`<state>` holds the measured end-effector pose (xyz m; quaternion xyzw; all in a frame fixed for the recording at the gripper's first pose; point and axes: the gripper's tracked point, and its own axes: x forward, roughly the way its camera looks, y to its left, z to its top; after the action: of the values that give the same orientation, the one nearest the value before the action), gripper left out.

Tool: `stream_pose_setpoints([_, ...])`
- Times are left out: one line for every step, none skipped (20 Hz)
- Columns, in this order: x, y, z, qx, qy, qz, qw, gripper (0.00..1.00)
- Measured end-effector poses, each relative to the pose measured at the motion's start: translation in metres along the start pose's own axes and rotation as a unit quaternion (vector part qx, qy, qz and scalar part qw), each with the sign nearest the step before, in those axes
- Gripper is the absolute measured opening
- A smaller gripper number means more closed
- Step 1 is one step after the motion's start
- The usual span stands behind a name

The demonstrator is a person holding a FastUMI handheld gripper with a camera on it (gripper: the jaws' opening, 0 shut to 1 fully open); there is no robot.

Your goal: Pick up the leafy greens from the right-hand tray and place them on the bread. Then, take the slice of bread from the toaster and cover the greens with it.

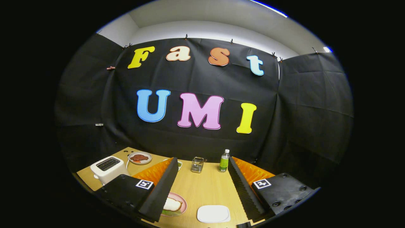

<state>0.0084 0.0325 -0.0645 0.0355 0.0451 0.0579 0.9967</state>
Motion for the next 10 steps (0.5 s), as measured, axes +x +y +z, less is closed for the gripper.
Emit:
stream_pose_setpoints([0.000,0.004,0.000,-0.001,0.001,0.003,1.000,0.98])
stream_pose_setpoints([-0.001,0.008,-0.002,0.000,0.004,0.007,1.000,0.98])
stream_pose_setpoints([-0.002,0.012,-0.002,-0.001,0.004,0.011,1.000,0.98])
stream_pose_setpoints([-0.001,0.013,-0.003,-0.001,0.005,0.013,1.000,0.98])
stream_pose_setpoints([0.001,0.016,-0.006,0.001,0.010,0.016,1.000,0.98])
stream_pose_setpoints([0.000,0.018,-0.007,0.003,0.014,0.018,1.000,0.98])
stream_pose_setpoints([0.001,0.019,-0.008,0.006,0.017,0.019,1.000,0.98])
stream_pose_setpoints([0.002,0.018,-0.008,0.007,0.018,0.017,1.000,0.98])
stream_pose_setpoints([0.003,0.017,-0.008,0.007,0.022,0.016,1.000,0.98])
stream_pose_setpoints([0.003,0.017,-0.009,0.009,0.026,0.014,1.000,0.98])
